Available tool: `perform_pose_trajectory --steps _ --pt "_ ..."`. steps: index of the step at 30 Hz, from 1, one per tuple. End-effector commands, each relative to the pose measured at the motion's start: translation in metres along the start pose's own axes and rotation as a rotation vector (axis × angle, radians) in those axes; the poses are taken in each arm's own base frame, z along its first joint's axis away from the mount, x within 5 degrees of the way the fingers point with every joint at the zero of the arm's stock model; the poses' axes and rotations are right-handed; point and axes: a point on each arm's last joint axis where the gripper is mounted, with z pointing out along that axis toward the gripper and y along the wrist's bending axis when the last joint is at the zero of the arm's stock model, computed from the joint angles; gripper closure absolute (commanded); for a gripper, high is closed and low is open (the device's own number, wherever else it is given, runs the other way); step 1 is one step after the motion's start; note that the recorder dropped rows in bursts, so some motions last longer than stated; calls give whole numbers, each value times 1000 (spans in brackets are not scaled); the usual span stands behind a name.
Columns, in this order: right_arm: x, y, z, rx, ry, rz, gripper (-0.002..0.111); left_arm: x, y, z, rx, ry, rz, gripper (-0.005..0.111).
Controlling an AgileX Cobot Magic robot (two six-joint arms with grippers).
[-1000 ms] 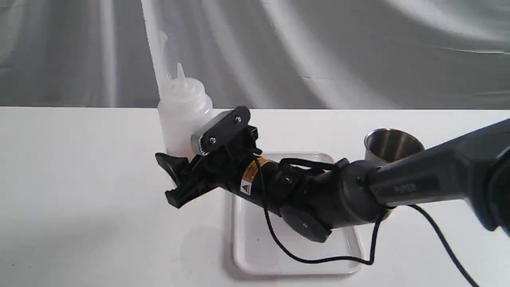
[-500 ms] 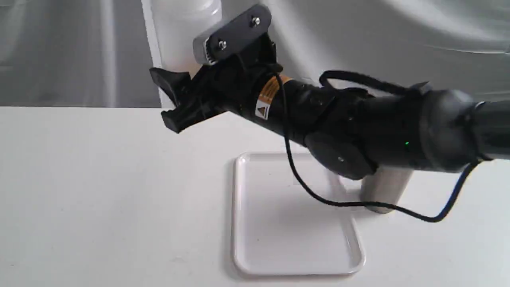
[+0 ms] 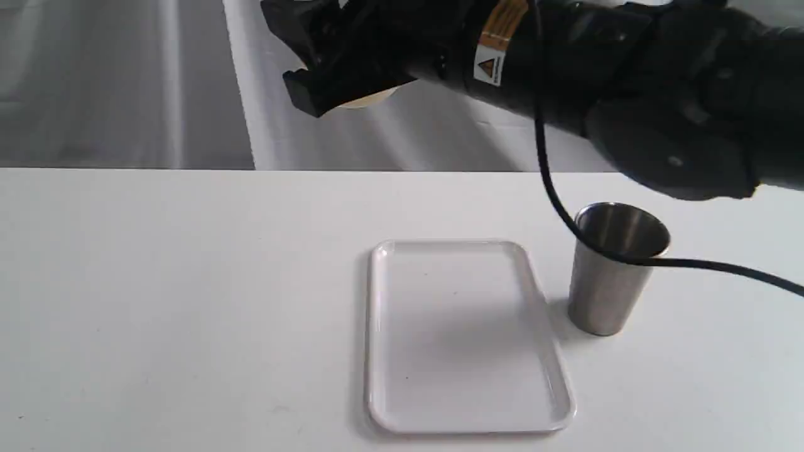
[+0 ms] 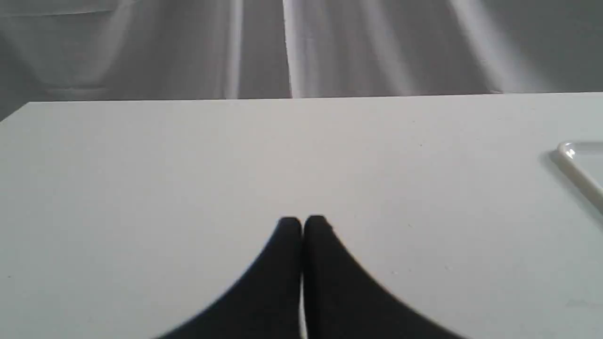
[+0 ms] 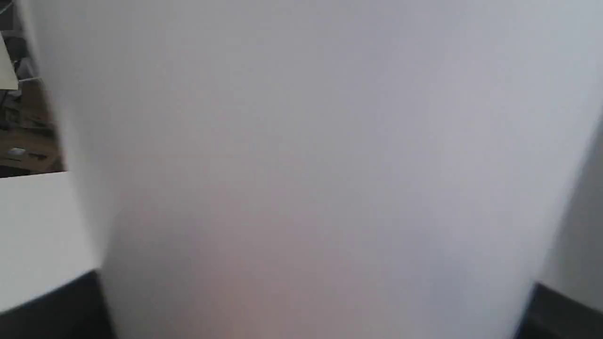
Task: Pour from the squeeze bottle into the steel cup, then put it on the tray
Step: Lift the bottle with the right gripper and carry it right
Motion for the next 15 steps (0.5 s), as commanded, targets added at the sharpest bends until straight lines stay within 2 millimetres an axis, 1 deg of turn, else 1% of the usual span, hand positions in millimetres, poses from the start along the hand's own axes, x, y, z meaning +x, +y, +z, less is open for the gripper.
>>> perform_pose_trajectory --steps 1,8,12,15 --pt "-19 -4 -14 10 -18 7 108 0 0 0 8 -8 1 107" --pt "-34 -9 -33 35 25 -13 108 0 0 0 8 -8 1 107" --pt "-33 -13 -39 81 91 2 108 0 0 0 8 -8 -2 107" --pt "-30 -20 -43 155 156 29 108 0 0 0 8 -8 -2 107"
